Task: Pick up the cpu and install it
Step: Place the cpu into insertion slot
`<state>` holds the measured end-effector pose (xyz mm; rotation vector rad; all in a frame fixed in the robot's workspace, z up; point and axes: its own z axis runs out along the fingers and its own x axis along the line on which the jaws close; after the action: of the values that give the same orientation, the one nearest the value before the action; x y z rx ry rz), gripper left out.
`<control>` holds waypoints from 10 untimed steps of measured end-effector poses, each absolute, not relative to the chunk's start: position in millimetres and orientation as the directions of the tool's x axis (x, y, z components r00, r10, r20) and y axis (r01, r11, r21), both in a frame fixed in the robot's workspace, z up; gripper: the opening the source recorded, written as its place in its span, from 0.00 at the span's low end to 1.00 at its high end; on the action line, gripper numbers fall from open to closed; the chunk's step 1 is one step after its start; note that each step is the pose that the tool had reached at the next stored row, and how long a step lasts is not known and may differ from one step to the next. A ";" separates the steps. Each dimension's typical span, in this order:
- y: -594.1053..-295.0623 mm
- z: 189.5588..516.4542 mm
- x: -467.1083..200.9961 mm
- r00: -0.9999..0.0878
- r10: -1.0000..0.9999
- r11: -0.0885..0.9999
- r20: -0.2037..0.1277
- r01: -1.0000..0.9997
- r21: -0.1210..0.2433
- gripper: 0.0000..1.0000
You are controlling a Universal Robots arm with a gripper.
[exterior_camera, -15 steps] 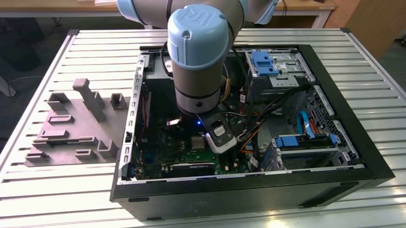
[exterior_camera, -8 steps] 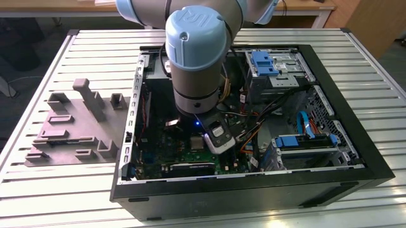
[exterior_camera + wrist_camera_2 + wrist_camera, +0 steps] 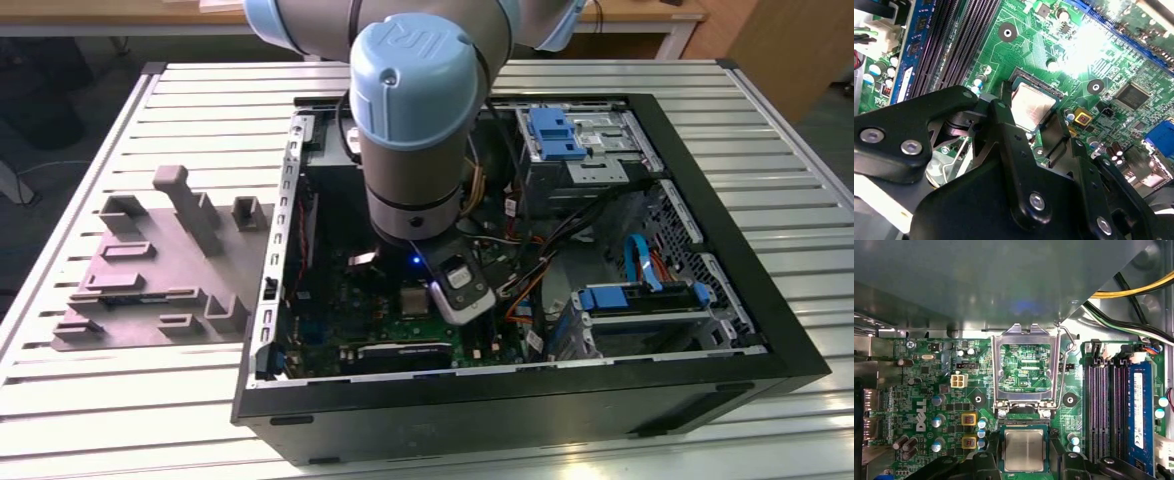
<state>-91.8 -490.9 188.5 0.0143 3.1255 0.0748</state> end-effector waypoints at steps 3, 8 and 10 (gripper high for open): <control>-490.8 189.5 -91.4 -1.000 0.009 0.999 -0.015 0.009 0.048 0.47; -490.9 191.1 -91.5 -1.000 0.009 0.999 -0.015 0.009 0.048 0.47; -491.0 190.8 -91.6 -1.000 0.009 0.999 -0.015 0.009 0.048 0.47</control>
<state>-91.6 -491.0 190.8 0.0141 3.1252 0.0751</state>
